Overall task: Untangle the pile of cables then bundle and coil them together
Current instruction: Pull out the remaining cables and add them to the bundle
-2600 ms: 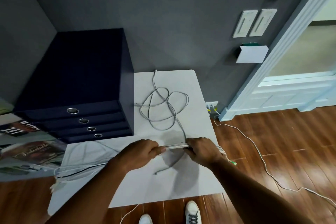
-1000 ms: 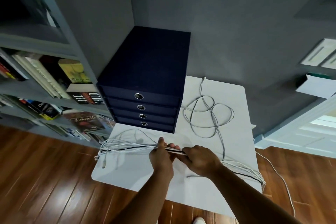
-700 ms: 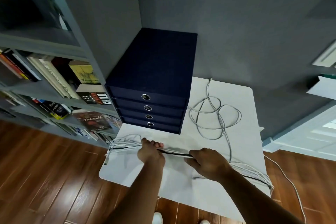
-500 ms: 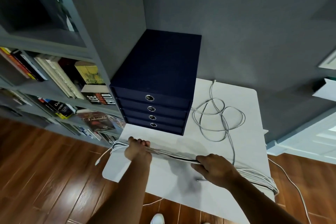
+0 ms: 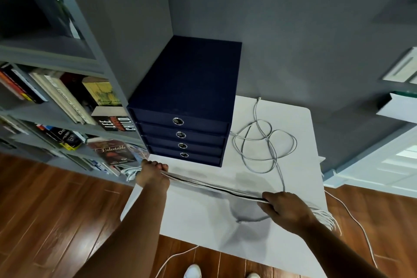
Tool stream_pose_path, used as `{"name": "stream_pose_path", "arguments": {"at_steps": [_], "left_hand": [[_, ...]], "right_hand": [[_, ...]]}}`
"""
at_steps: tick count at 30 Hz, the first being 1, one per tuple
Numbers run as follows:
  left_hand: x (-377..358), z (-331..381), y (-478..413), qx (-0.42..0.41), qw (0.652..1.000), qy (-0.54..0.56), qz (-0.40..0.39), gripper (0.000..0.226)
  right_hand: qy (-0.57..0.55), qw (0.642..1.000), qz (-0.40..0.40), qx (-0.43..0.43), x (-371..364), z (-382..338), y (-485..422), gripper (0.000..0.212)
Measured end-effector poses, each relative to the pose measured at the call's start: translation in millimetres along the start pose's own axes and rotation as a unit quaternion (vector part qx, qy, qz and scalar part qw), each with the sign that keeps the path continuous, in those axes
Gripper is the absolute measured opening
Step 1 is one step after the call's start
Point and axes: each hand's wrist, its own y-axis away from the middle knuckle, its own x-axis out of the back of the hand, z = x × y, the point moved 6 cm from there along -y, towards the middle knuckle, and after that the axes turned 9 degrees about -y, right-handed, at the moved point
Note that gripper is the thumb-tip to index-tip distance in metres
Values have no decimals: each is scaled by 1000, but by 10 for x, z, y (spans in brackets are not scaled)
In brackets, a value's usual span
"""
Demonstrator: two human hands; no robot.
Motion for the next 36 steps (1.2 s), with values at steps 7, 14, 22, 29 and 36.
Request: {"name": "stream_pose_path", "arguments": {"at_steps": [7, 14, 22, 29, 36], "left_hand": [[7, 49, -184, -13, 998, -54, -18, 28], [-189, 48, 37, -32, 991, -100, -82, 41], [-369, 79, 440, -129, 953, -182, -204, 48], [-442, -30, 844, -174, 916, -241, -270, 57], [-579, -147, 1195, -217, 849, -345, -336, 53]], "right_hand": [[15, 997, 49, -52, 81, 481, 244, 37], [12, 996, -15, -83, 62, 526, 148, 53], [-189, 959, -31, -209, 207, 557, -234, 44], [-222, 893, 114, -375, 304, 799, -731, 33], [-202, 863, 147, -438, 214, 702, -766, 22]]}}
